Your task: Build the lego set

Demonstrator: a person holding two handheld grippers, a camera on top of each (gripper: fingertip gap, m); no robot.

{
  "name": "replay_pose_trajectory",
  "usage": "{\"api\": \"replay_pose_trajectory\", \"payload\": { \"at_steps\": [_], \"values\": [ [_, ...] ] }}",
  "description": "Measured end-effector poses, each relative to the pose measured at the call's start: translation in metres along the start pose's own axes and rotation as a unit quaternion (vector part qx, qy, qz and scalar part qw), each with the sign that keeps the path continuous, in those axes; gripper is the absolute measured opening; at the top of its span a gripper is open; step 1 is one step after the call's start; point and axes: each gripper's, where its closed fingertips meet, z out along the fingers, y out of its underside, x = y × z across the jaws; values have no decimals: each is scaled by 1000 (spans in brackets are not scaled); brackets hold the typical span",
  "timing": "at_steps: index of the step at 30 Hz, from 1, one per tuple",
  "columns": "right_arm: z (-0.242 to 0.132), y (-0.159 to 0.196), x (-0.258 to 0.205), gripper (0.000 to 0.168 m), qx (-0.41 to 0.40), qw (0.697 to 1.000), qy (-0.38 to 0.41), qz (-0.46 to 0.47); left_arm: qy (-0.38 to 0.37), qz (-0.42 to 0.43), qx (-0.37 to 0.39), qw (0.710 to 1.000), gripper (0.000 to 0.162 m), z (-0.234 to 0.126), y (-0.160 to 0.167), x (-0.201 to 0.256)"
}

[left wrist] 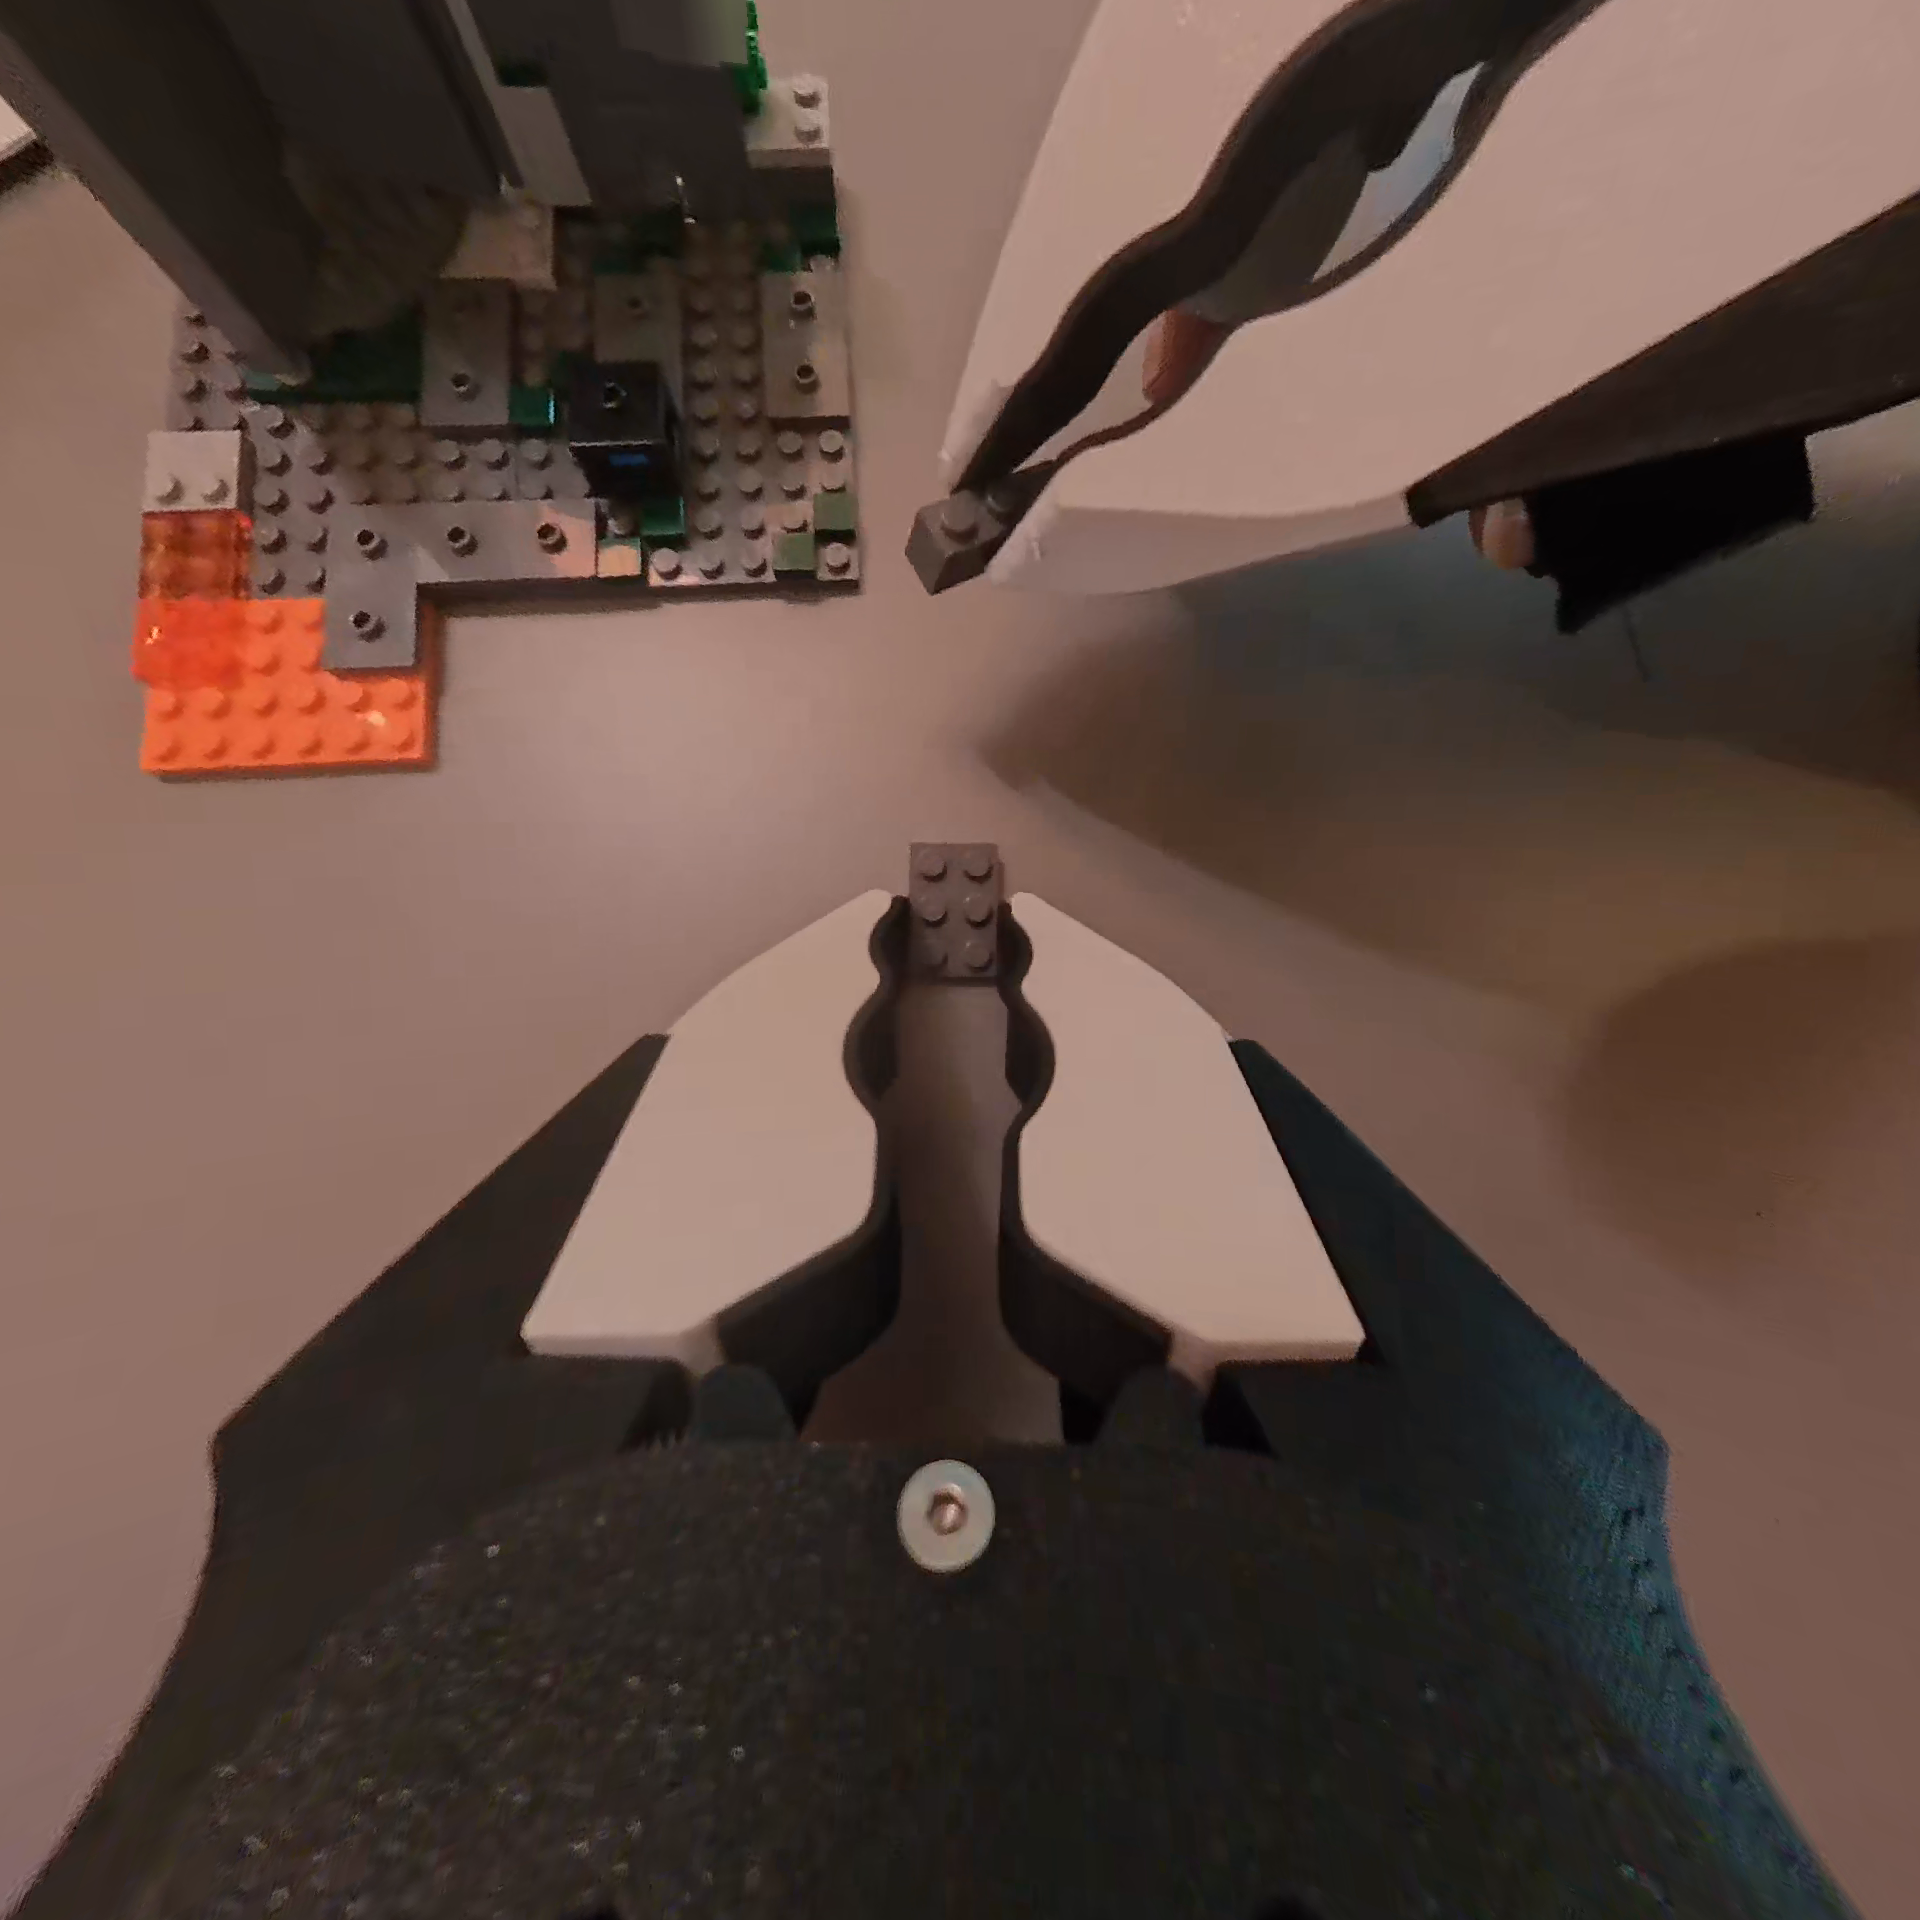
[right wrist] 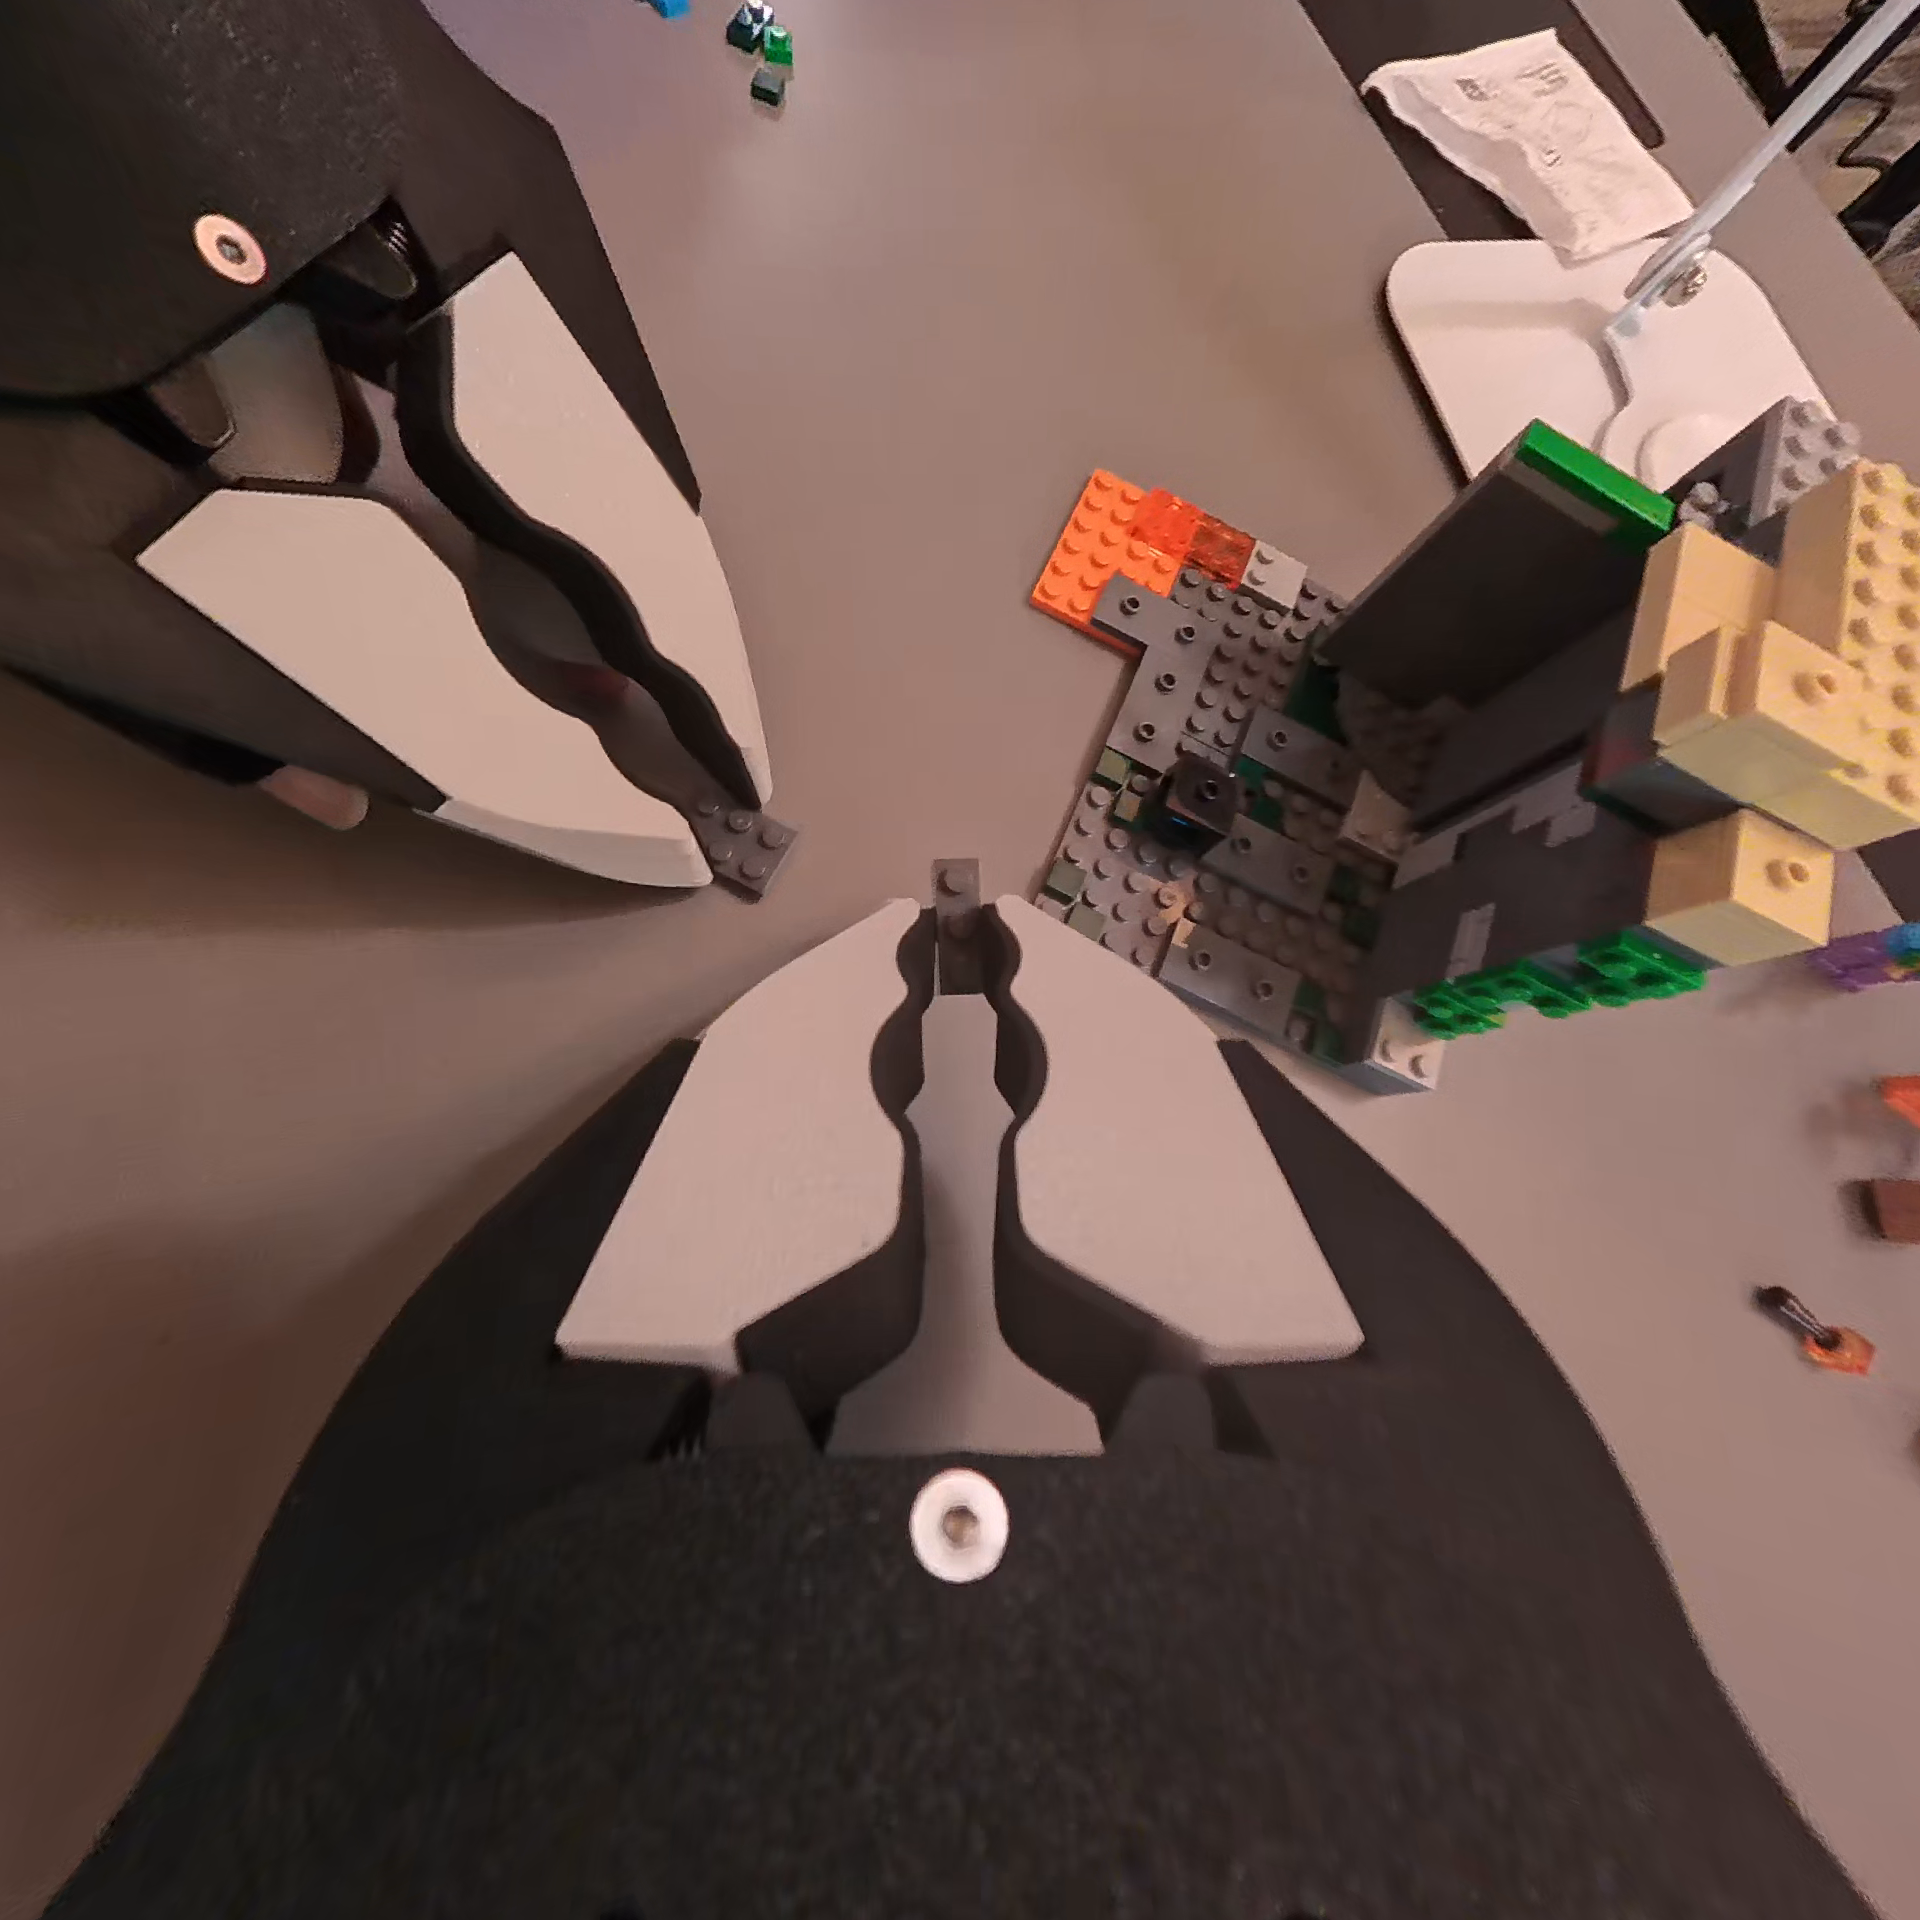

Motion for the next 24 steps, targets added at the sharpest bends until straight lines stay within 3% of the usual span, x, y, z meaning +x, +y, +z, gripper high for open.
{"api": "replay_pose_trajectory", "payload": {
  "at_steps": [10,24],
  "values": [
    [2,2,1,8,-2,1000,0,5,12,15,28,999,23,-13,-7,-1],
    [-2,-2,2,7,-6,998,3,66,-52,40,70,995,7,-26,-12,-38]
  ]
}}
